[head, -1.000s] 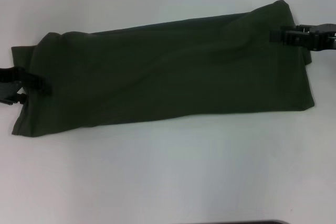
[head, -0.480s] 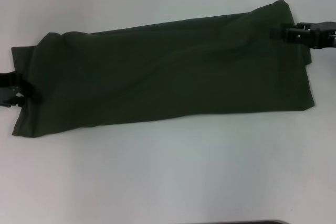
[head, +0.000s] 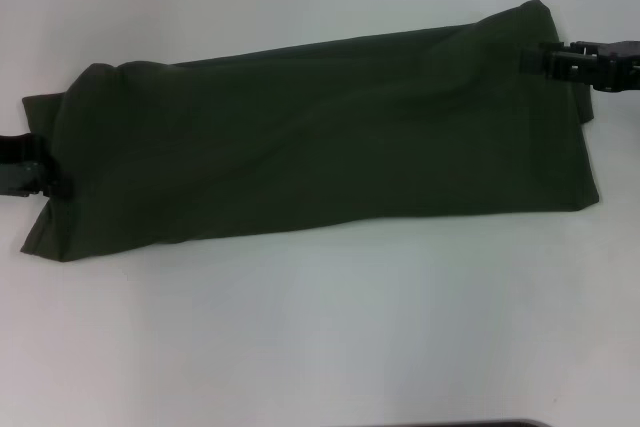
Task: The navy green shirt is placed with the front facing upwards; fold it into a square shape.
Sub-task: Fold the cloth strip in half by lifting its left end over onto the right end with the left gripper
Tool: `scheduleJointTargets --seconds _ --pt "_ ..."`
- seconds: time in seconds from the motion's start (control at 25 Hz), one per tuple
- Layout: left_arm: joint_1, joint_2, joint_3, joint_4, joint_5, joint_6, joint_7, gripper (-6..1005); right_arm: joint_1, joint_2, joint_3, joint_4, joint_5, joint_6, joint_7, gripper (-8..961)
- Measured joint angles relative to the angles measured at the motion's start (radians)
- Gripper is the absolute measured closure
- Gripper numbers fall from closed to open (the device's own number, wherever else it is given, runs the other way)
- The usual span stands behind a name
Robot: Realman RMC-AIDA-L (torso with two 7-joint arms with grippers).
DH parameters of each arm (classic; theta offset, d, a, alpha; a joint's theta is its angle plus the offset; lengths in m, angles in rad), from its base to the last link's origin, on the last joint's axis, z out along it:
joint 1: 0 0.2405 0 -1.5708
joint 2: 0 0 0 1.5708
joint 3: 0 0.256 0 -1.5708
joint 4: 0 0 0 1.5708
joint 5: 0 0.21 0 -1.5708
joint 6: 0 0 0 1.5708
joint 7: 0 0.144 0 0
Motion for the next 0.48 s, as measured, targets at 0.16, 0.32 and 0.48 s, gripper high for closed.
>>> scheduleJointTargets --seconds 0.16,0.32,0.48 --pt "0.000 -0.001 -0.001 0.001 -0.012 0.010 0.024 968 0.000 0.000 0.000 0.000 0.000 -0.001 0.000 430" --pt "0.009 -0.001 -0.001 0.018 -0.043 0.036 0.056 968 0.000 0.000 0.000 0.000 0.000 0.000 0.000 430" --pt "0.037 -0.001 -0.003 0.082 -0.040 0.051 0.039 968 0.000 0.000 -0.001 0.000 0.000 0.004 0.000 431"
